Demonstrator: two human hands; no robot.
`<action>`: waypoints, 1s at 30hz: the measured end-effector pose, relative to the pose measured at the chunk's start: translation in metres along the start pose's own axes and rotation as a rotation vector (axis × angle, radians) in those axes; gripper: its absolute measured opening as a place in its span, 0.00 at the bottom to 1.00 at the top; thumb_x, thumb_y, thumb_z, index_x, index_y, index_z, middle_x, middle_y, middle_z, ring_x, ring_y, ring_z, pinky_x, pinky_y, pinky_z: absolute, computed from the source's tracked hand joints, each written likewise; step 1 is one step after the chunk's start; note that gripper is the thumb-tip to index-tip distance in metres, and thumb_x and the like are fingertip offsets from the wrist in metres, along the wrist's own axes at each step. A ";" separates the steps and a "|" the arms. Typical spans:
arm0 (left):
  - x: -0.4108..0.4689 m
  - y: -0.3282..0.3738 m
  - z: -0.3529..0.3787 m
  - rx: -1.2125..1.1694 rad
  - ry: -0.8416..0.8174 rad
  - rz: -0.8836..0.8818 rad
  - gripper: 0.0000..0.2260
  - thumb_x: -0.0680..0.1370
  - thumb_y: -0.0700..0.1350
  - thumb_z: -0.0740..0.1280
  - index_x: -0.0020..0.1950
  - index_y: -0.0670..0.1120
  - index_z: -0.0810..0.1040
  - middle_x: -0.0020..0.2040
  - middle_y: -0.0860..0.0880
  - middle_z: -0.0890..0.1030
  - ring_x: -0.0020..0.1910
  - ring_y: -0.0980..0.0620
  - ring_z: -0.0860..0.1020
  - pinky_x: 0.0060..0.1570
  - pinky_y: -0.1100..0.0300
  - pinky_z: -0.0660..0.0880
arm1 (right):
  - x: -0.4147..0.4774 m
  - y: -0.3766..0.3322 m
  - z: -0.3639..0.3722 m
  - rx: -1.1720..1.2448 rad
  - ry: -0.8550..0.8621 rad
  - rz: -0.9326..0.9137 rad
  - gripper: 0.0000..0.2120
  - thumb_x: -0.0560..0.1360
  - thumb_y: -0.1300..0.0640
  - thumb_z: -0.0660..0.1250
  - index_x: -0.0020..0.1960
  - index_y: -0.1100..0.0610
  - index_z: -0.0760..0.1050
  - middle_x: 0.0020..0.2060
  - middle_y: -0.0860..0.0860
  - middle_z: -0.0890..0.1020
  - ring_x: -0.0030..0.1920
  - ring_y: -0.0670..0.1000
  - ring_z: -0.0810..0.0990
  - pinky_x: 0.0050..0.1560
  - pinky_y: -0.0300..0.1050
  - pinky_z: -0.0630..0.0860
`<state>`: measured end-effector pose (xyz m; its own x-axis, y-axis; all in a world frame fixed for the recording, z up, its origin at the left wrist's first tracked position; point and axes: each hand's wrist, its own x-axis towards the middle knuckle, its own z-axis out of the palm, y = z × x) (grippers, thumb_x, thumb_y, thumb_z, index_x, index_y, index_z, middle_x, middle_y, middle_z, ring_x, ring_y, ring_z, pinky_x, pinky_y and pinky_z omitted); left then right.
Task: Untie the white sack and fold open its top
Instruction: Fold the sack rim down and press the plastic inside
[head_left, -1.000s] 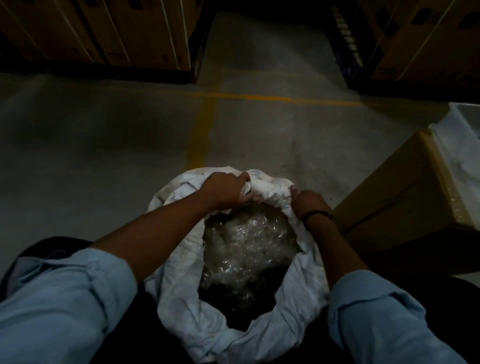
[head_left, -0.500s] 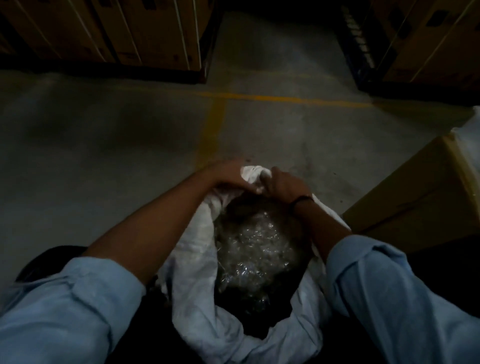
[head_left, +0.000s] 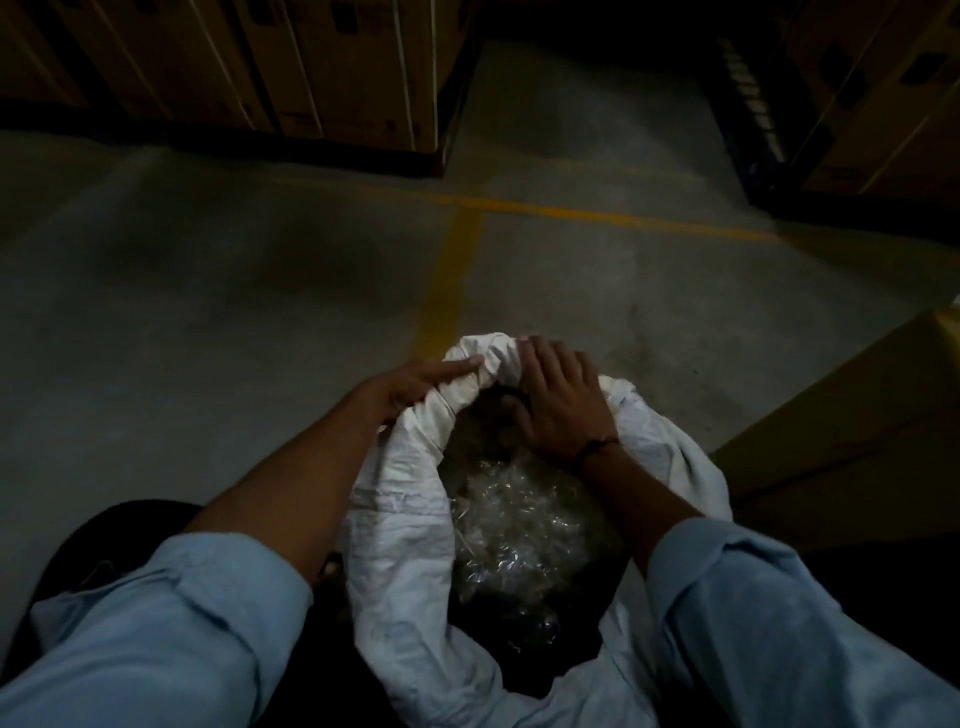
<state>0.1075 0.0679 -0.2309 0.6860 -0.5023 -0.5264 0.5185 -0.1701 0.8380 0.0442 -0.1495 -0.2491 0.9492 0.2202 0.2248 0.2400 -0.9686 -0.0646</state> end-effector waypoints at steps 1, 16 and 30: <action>-0.005 -0.002 -0.002 -0.107 -0.027 -0.037 0.15 0.74 0.51 0.73 0.58 0.47 0.85 0.62 0.42 0.82 0.57 0.47 0.82 0.68 0.48 0.72 | -0.003 -0.004 0.006 -0.022 -0.031 0.008 0.34 0.77 0.39 0.54 0.76 0.57 0.55 0.73 0.57 0.65 0.70 0.62 0.64 0.67 0.64 0.63; -0.029 -0.071 0.083 1.286 0.752 -0.042 0.46 0.75 0.71 0.61 0.81 0.50 0.43 0.66 0.35 0.71 0.59 0.36 0.76 0.59 0.43 0.73 | 0.036 0.012 -0.013 -0.029 -0.472 0.258 0.25 0.76 0.41 0.54 0.68 0.53 0.67 0.64 0.57 0.76 0.62 0.59 0.76 0.64 0.56 0.69; -0.009 -0.025 0.019 0.393 0.440 0.019 0.49 0.76 0.62 0.69 0.81 0.42 0.41 0.79 0.40 0.61 0.74 0.41 0.66 0.68 0.53 0.66 | -0.112 -0.205 -0.006 0.564 -0.240 0.216 0.47 0.70 0.35 0.57 0.76 0.45 0.30 0.73 0.60 0.27 0.73 0.60 0.63 0.64 0.54 0.70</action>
<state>0.0786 0.0605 -0.2445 0.8843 -0.1237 -0.4503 0.3332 -0.5084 0.7940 -0.1123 0.0239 -0.2551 0.9914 0.1103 -0.0700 0.0467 -0.7992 -0.5993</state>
